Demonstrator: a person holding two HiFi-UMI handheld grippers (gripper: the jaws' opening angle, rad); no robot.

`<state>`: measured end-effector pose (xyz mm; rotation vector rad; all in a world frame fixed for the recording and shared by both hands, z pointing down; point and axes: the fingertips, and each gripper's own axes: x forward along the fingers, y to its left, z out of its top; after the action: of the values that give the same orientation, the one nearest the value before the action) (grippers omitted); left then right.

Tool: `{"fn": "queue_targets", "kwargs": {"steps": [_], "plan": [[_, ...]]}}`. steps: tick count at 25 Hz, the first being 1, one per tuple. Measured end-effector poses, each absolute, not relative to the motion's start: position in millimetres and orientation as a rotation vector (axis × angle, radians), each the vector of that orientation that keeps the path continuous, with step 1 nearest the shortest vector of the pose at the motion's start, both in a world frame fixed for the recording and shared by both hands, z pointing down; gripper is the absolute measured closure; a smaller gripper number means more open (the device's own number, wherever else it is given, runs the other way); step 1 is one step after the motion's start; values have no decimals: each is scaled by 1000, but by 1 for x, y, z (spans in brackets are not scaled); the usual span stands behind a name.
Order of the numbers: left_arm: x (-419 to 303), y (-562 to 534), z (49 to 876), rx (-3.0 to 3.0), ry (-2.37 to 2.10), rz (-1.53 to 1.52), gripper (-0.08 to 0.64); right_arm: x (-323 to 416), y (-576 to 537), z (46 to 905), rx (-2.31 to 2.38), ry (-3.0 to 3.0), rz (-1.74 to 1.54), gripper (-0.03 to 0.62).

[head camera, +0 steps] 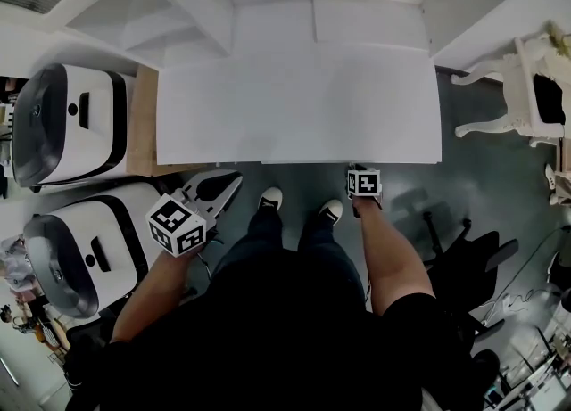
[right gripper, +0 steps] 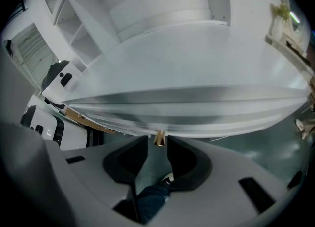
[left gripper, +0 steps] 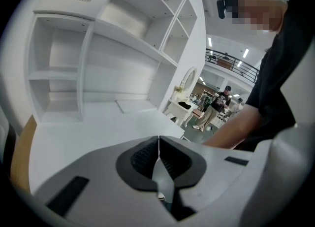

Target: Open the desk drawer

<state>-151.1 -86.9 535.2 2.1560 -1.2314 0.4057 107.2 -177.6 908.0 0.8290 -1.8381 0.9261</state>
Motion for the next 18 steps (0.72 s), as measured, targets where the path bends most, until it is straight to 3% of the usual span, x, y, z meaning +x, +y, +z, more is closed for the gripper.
{"fn": "queue_targets", "kwargs": {"steps": [5,18], "plan": [[-149,-83,543,2139,-1213,416,548,105,-182,916,857,-1828,932,502],[-149,-83,552,2124,-1198,409,548,104,-184,922,868,-1784,946,520]]}}
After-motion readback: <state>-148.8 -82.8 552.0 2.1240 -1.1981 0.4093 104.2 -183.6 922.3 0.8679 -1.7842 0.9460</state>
